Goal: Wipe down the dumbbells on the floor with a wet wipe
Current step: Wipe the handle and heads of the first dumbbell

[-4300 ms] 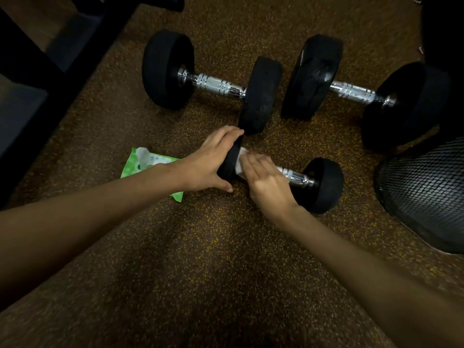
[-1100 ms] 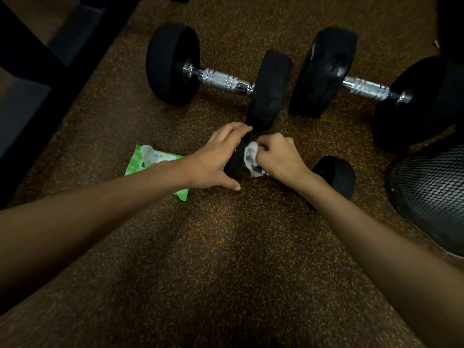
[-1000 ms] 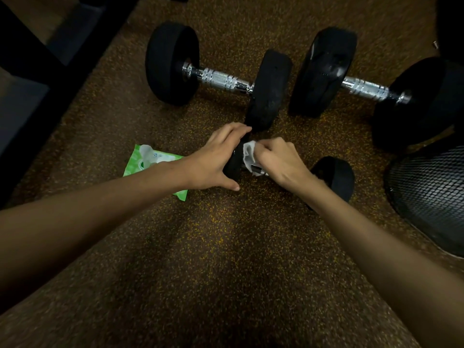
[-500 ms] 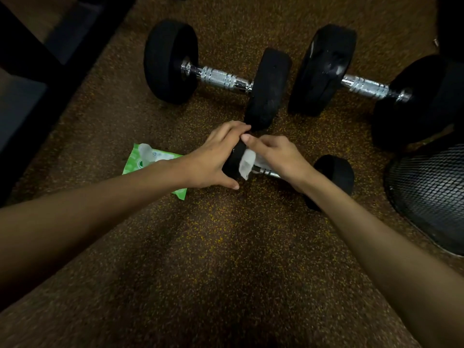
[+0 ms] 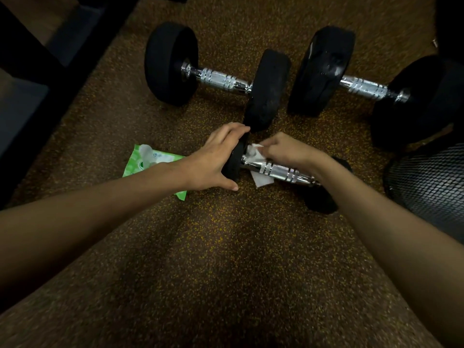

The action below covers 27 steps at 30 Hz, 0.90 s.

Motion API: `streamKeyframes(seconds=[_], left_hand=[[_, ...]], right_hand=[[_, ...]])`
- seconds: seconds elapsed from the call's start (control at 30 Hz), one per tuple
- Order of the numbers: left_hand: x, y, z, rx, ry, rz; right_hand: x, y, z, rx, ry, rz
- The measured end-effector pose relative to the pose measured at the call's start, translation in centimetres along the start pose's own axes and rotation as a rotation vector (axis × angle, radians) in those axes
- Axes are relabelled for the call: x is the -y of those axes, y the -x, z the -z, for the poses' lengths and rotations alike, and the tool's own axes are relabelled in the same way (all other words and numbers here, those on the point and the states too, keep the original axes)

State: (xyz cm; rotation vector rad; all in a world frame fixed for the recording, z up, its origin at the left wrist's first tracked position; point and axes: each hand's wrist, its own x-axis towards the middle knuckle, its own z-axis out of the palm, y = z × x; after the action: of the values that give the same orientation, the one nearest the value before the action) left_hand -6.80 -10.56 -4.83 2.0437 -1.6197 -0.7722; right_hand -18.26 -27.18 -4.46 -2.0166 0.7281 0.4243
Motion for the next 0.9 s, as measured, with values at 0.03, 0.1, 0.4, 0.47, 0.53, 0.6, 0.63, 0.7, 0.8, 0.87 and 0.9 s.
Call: streamKeyframes(seconds=[0.03, 0.1, 0.4, 0.47, 0.53, 0.6, 0.63, 0.7, 0.8, 0.87, 0.9], left_hand=[[0.0, 0.0, 0.0, 0.003, -0.004, 0.002], [0.0, 0.0, 0.0, 0.006, -0.010, 0.007], [0.0, 0.0, 0.1, 0.002, -0.004, -0.002], [-0.1, 0.1, 0.1, 0.000, 0.009, 0.003], [-0.2, 0.1, 0.1, 0.007, 0.014, 0.007], [-0.3, 0.0, 0.2, 0.015, 0.012, 0.011], [-0.3, 0.0, 0.2, 0.017, 0.012, 0.012], [-0.3, 0.0, 0.3, 0.020, 0.016, 0.010], [-0.2, 0.0, 0.2, 0.016, 0.023, 0.004], [-0.1, 0.1, 0.1, 0.003, 0.017, -0.006], [-0.1, 0.2, 0.0, -0.005, 0.016, -0.010]], right_hand=[[0.0, -0.7, 0.2, 0.053, 0.022, -0.062], [0.5, -1.6, 0.2, 0.119, 0.052, -0.159], [1.4, 2.9, -4.8, -0.407, 0.452, 0.189], [0.7, 2.7, -4.4, -0.349, 0.313, 0.197], [1.1, 1.6, -2.9, -0.235, 0.150, 0.090], [2.1, 0.3, -1.7, -0.132, 0.097, -0.032], [2.4, -0.3, -1.4, -0.079, 0.102, -0.083], [2.8, -1.1, -1.7, -0.051, 0.139, -0.142], [2.5, 0.2, -3.6, -0.237, 0.214, -0.105], [1.8, 1.9, -5.4, -0.422, 0.417, 0.024], [1.3, 2.6, -6.3, -0.490, 0.516, 0.124]])
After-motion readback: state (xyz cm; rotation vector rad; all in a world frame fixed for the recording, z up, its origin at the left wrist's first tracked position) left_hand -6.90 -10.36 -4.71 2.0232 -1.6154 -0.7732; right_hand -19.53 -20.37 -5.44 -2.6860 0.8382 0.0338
